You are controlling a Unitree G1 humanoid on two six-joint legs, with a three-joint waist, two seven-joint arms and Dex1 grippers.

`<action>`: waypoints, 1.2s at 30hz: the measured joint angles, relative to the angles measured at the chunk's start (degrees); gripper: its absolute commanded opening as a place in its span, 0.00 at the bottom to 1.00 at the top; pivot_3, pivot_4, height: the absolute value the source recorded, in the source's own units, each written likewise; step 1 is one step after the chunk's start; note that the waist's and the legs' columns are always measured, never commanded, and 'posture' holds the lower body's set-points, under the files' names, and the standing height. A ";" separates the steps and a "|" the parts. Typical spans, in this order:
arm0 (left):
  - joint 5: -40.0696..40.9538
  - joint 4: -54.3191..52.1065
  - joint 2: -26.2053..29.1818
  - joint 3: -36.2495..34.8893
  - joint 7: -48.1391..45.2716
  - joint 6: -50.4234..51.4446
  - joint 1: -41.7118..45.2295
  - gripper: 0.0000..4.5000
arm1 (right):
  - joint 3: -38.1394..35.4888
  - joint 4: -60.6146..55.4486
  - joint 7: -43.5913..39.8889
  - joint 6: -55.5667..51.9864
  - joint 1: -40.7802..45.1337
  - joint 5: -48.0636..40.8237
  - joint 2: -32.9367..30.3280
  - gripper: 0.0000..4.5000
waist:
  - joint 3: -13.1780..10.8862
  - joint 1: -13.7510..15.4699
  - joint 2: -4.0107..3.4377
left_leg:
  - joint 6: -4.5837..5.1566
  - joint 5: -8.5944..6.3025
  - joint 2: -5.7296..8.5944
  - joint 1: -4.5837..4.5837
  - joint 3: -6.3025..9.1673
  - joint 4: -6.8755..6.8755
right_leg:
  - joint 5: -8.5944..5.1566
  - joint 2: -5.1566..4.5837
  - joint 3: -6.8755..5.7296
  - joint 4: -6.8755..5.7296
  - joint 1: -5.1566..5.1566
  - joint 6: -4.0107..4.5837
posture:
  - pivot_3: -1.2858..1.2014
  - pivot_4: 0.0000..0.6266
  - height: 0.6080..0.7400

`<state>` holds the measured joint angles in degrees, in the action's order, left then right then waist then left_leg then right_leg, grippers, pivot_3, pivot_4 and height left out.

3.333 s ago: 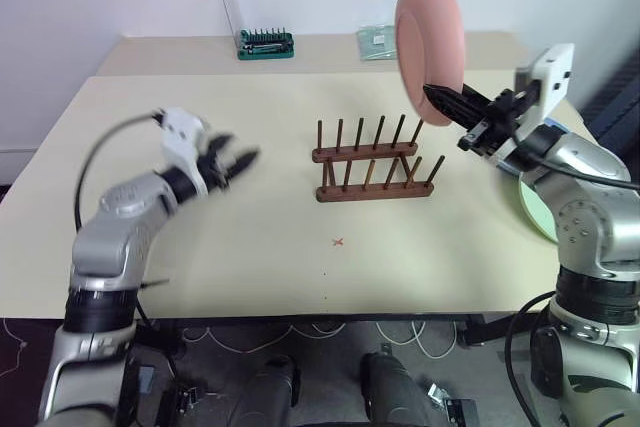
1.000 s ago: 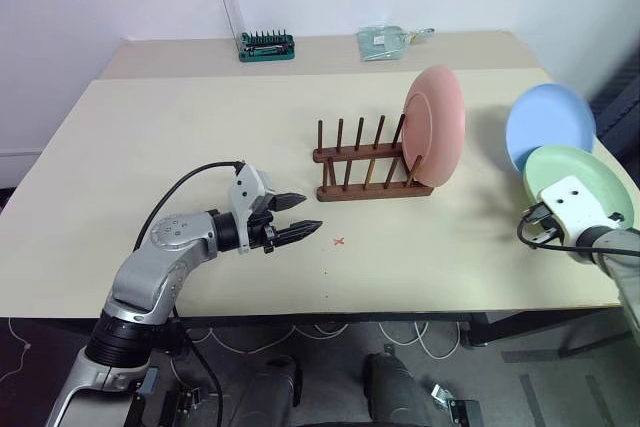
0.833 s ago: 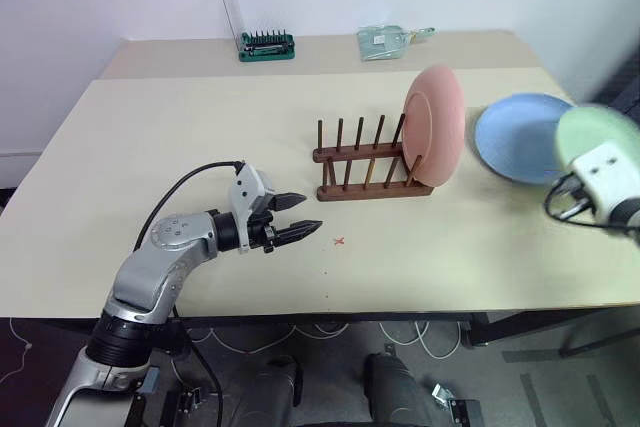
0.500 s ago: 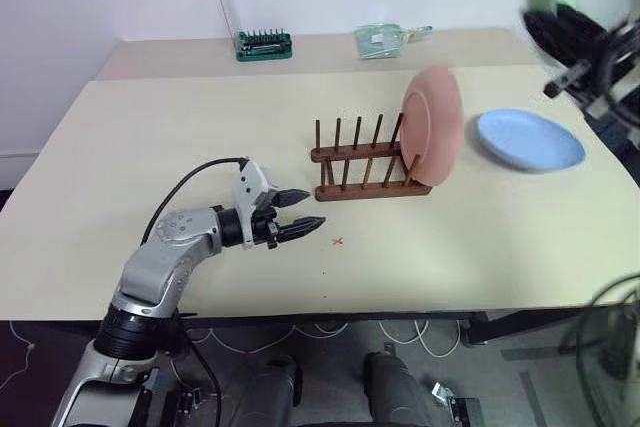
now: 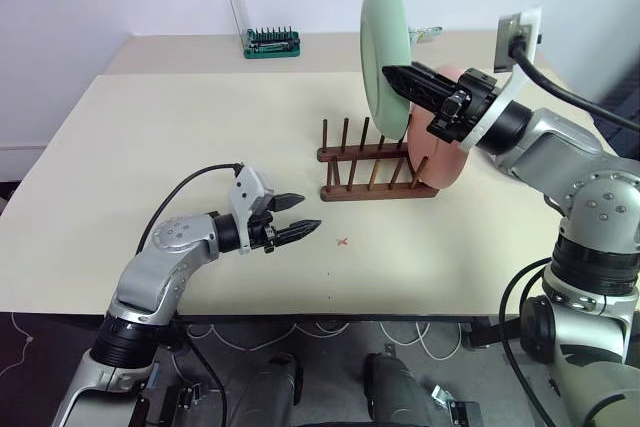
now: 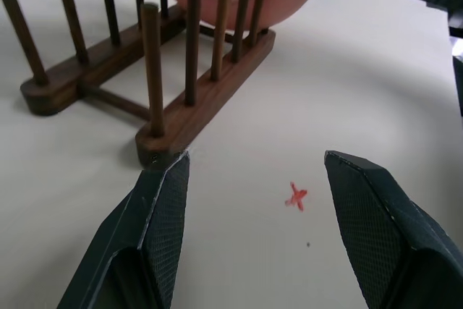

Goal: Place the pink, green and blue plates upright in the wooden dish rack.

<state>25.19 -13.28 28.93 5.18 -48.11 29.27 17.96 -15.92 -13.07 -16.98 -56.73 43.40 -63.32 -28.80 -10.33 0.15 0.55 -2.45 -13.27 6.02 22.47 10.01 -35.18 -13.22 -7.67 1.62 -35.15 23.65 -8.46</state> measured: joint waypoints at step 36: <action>0.32 -0.66 0.45 -0.20 0.85 0.41 0.12 0.68 | 3.43 -3.26 1.44 -2.39 -0.37 6.13 -12.93 0.76 | -0.05 -0.76 -0.11 | 0.02 -0.01 0.01 0.04 -0.04 -0.01 | -0.01 0.01 -0.01 0.04 0.00 -0.03 | 0.52 0.24 1.00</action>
<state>25.50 -13.94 29.38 4.98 -47.26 29.68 18.08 -12.48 -16.33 -15.54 -59.12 43.03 -57.19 -41.73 -10.38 -0.61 0.44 -2.42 -13.28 6.03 22.50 9.97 -35.19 -13.23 -7.66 1.61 -35.11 23.65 -8.48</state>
